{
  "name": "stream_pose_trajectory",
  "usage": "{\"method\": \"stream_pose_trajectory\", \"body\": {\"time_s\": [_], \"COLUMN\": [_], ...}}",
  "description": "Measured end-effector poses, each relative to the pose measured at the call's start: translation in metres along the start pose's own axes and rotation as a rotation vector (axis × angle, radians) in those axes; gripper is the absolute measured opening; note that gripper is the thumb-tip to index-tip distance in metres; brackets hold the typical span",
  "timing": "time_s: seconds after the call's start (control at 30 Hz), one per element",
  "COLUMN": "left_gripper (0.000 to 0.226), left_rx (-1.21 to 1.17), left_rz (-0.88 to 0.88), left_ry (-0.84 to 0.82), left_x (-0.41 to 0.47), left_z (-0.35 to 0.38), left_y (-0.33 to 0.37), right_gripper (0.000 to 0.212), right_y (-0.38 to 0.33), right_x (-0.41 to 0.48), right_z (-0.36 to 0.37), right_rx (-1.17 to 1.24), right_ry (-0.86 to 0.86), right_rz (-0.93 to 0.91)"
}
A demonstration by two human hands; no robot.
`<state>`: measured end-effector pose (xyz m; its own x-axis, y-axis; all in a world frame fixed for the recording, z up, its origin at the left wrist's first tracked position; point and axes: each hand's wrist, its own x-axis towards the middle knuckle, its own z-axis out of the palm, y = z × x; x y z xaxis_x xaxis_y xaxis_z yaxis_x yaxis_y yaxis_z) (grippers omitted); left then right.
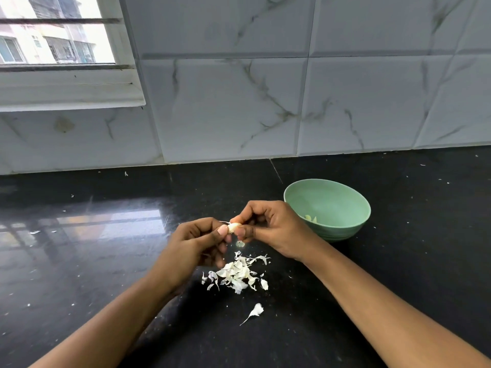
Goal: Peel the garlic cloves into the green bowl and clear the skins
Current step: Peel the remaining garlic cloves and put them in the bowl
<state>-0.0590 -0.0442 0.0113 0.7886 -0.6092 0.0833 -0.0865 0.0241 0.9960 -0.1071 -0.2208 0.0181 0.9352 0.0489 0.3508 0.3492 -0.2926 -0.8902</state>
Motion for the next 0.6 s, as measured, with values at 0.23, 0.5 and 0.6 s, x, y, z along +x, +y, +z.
{"method": "stream_pose_trajectory", "body": {"time_s": [0.23,0.5,0.6], "left_gripper": [0.016,0.028,0.027], "left_rx": [-0.277,0.068,0.329], "left_rz": [-0.173,-0.038,0.146], "left_ry": [-0.089,0.031,0.104], "left_x": [0.001,0.001,0.003], "left_z": [0.001,0.005,0.0], "left_y": [0.003,-0.001,-0.008], "right_gripper": [0.014,0.013,0.01], "right_y": [0.0,0.001,0.003], "right_x": [0.0,0.002,0.001], "right_z": [-0.004,-0.007,-0.003], "right_rx": [-0.276,-0.39,-0.196], "right_ry": [0.029,0.019,0.021], "right_rz": [-0.21,-0.201,0.036]}}
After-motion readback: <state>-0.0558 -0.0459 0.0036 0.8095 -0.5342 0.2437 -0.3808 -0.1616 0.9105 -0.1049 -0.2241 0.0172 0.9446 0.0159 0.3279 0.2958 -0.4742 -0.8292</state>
